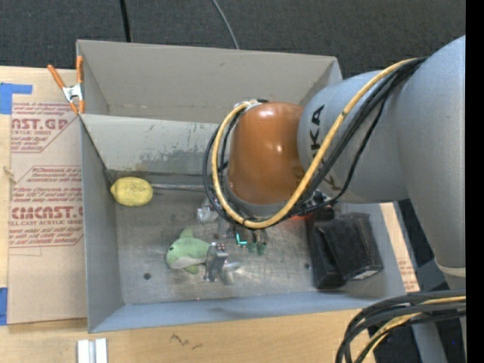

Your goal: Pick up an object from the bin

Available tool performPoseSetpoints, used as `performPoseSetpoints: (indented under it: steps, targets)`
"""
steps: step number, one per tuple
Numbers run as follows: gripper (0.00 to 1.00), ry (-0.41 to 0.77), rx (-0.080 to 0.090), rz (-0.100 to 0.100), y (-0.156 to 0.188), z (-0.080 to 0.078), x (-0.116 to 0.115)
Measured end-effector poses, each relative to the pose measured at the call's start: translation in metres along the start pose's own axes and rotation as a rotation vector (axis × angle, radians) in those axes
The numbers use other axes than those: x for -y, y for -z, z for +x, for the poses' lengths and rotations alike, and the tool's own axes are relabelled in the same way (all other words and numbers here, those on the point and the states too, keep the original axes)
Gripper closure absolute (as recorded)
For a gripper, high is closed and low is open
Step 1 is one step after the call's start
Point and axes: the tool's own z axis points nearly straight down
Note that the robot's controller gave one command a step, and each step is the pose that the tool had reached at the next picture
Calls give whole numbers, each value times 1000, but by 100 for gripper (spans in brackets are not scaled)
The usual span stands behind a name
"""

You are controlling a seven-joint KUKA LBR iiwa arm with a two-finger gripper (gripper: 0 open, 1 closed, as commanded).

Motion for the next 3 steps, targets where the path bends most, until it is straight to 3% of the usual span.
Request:
performPoseSetpoints:
  steps: [1,2,3]
  targets:
    - [100,273,16,-2,-76,-34,-3]
    - [100,273,16,-2,-76,-34,-3]
    - [100,277,-6,1,-37,-17,1]
